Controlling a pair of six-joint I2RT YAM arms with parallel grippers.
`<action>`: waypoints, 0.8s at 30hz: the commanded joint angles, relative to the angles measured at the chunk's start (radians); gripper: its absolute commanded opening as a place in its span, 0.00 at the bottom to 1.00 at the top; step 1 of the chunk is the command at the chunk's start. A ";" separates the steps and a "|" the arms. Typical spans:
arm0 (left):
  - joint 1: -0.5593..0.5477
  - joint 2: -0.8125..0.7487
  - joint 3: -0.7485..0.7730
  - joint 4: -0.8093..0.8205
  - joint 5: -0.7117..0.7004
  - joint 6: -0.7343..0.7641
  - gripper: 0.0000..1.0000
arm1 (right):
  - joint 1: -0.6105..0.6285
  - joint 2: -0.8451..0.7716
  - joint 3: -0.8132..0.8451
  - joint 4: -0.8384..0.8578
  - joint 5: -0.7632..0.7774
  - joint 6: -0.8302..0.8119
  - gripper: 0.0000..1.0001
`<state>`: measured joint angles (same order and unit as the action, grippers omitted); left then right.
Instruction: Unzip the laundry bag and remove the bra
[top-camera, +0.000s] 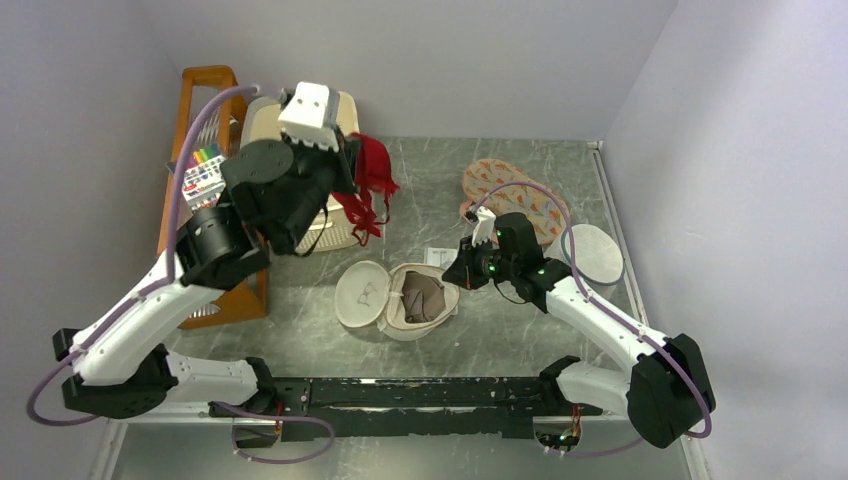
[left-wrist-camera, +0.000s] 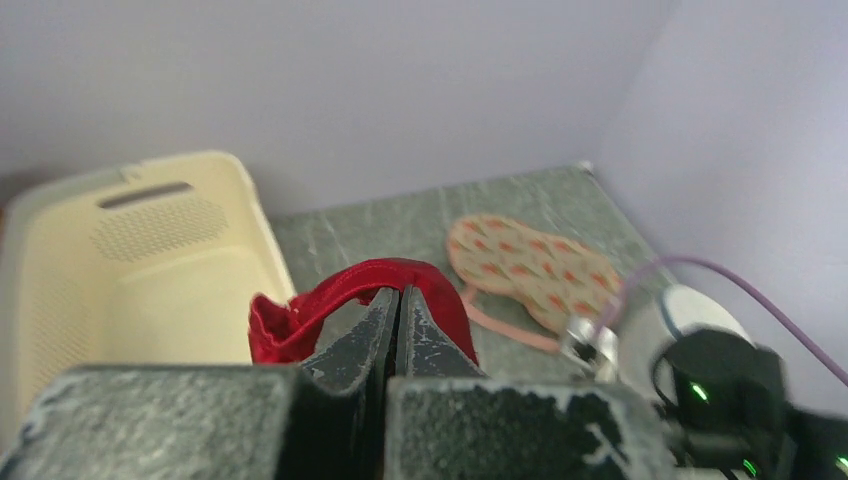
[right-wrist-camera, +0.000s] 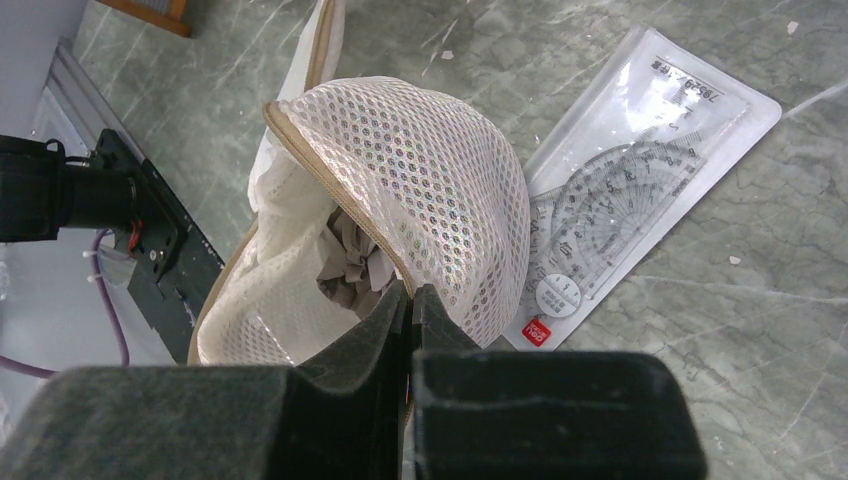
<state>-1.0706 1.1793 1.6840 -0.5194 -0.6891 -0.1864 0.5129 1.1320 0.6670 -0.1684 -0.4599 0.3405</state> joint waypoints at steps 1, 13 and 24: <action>0.135 0.091 0.125 0.079 0.071 0.167 0.07 | 0.004 -0.013 0.009 0.019 -0.004 0.010 0.00; 0.534 0.301 0.366 0.233 0.372 0.239 0.07 | 0.004 -0.002 0.027 0.017 -0.013 0.017 0.00; 0.782 0.401 0.188 0.290 0.543 0.109 0.07 | 0.006 -0.018 0.004 0.026 -0.018 0.028 0.00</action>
<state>-0.3531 1.5578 1.9526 -0.2600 -0.2363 0.0025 0.5129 1.1301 0.6674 -0.1658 -0.4648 0.3595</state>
